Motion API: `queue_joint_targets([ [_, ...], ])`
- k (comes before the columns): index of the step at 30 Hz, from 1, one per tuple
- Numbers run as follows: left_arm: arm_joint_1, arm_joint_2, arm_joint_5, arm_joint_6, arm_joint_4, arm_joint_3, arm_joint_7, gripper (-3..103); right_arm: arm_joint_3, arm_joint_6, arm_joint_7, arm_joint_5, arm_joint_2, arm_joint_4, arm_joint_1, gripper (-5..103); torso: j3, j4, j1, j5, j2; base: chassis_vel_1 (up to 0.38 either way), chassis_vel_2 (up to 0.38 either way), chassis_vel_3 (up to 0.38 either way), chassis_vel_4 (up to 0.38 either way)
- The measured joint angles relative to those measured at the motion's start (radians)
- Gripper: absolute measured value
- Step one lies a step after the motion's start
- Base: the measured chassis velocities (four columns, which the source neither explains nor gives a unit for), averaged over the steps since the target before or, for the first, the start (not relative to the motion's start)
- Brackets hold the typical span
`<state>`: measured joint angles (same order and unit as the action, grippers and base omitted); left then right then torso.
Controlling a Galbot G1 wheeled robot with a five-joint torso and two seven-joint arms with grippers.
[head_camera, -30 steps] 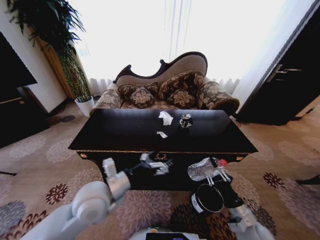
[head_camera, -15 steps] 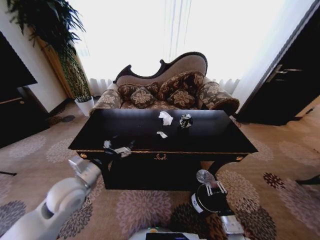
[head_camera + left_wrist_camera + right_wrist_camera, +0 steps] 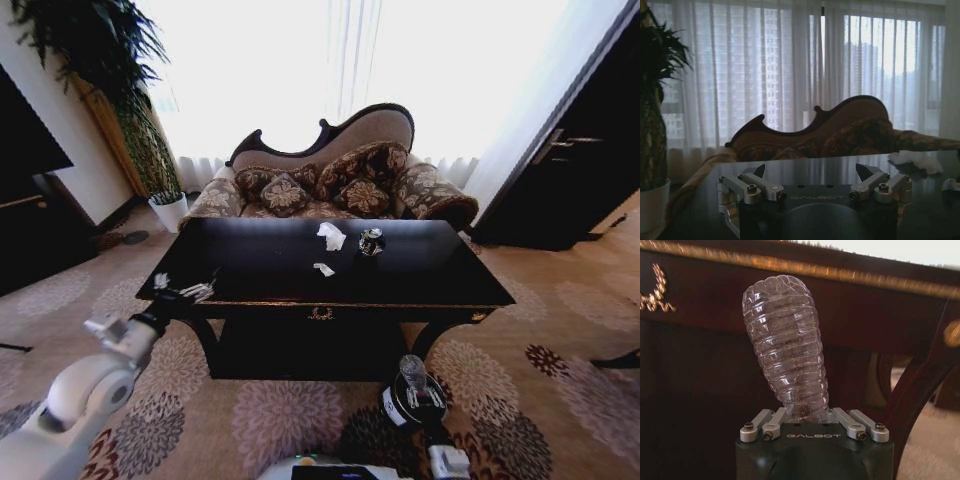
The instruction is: Move to the front of the table and place the trash on the table into the trash bin.
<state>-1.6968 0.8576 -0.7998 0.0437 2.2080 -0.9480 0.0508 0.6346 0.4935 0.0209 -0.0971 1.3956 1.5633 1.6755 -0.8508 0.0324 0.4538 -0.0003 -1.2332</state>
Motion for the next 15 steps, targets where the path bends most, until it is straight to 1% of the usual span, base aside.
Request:
queue_joint_targets([
  [2, -0.061, 0.037, -0.006, -0.025, -0.012, -0.052, 0.007, 100, -0.017, -0.018, 0.022, -0.049, -0.009, -0.063, -0.051, 25, 0.000, -0.0002, 0.000, 0.0000, 0.000, 0.000, 0.000, 0.000, 0.000],
  [3, -0.061, 0.037, -0.006, -0.025, -0.012, -0.052, 0.007, 100, -0.017, -0.018, 0.022, -0.049, -0.009, -0.063, -0.051, 25, 0.000, -0.0002, 0.000, 0.0000, 0.000, 0.000, 0.000, 0.000, 0.000],
  [6, -0.119, 0.083, -0.017, -0.052, -0.015, -0.110, 0.014, 100, -0.034, -0.029, 0.045, -0.114, -0.020, -0.153, -0.135, 25, 0.000, 0.0000, 0.000, 0.0000, 0.000, 0.000, 0.000, 0.000, 0.000],
  [7, -0.119, 0.083, -0.017, -0.052, -0.015, -0.110, 0.014, 100, -0.034, -0.029, 0.045, -0.114, -0.020, -0.153, -0.135, 25, 0.000, 0.0000, 0.000, 0.0000, 0.000, 0.000, 0.000, 0.000, 0.000],
  [10, -0.163, 0.126, -0.037, -0.067, 0.005, -0.159, 0.018, 100, -0.055, -0.043, 0.056, -0.147, -0.030, -0.247, -0.217, 25, 0.000, -0.0001, 0.000, 0.0001, 0.000, 0.000, 0.000, 0.000, 0.000],
  [12, -0.171, 0.134, -0.040, -0.070, 0.009, -0.169, 0.019, 100, -0.060, -0.043, 0.058, -0.146, -0.031, -0.269, -0.232, 25, 0.000, 0.0000, 0.000, 0.0001, 0.000, 0.000, 0.000, 0.000, 0.000],
  [15, -0.203, 0.160, -0.050, -0.085, 0.022, -0.199, 0.026, 100, -0.071, -0.041, 0.062, -0.137, -0.039, -0.392, -0.303, 25, 0.000, 0.0000, 0.000, 0.0003, 0.000, 0.000, 0.000, 0.000, 0.000],
])
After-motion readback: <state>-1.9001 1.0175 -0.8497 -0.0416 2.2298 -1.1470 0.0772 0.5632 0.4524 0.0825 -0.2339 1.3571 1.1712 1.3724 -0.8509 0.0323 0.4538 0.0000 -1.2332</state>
